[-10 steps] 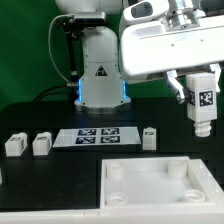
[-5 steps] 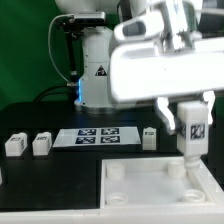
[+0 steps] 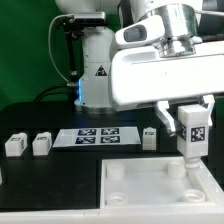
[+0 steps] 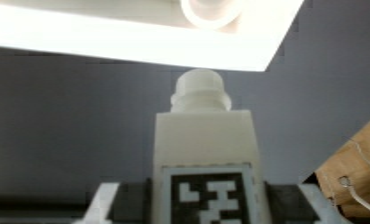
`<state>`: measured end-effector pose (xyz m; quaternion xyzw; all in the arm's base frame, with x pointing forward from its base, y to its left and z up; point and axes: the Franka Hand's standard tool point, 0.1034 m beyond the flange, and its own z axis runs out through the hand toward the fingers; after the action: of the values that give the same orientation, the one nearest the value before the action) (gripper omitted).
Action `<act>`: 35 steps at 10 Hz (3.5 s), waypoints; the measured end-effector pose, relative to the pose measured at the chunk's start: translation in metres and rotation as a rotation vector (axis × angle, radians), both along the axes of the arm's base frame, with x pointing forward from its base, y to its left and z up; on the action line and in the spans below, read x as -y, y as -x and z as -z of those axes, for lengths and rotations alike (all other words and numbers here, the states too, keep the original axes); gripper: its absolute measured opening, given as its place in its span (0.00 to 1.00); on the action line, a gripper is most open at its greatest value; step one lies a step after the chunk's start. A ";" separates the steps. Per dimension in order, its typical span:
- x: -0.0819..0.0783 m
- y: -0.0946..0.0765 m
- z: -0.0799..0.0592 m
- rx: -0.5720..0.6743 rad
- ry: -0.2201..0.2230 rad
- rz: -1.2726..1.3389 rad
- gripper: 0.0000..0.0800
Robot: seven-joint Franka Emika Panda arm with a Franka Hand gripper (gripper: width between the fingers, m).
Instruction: Assemble one leg
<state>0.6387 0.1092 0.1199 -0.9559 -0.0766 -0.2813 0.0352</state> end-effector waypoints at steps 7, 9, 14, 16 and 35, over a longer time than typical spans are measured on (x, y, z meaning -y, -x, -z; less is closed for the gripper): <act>-0.005 0.009 0.039 -0.037 0.006 -0.007 0.36; -0.004 0.011 0.042 -0.043 0.007 -0.008 0.36; -0.006 0.016 0.057 -0.060 0.010 -0.011 0.36; -0.005 0.016 0.057 -0.048 0.011 -0.010 0.36; -0.006 0.003 0.033 -0.595 0.006 -0.061 0.81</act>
Offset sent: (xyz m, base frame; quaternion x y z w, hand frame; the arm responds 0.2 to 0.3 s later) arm 0.0031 0.0026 -0.0156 -0.0158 -0.0024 -0.0047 0.9999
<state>0.6357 0.1153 0.0869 -0.9937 -0.0923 0.0128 0.0619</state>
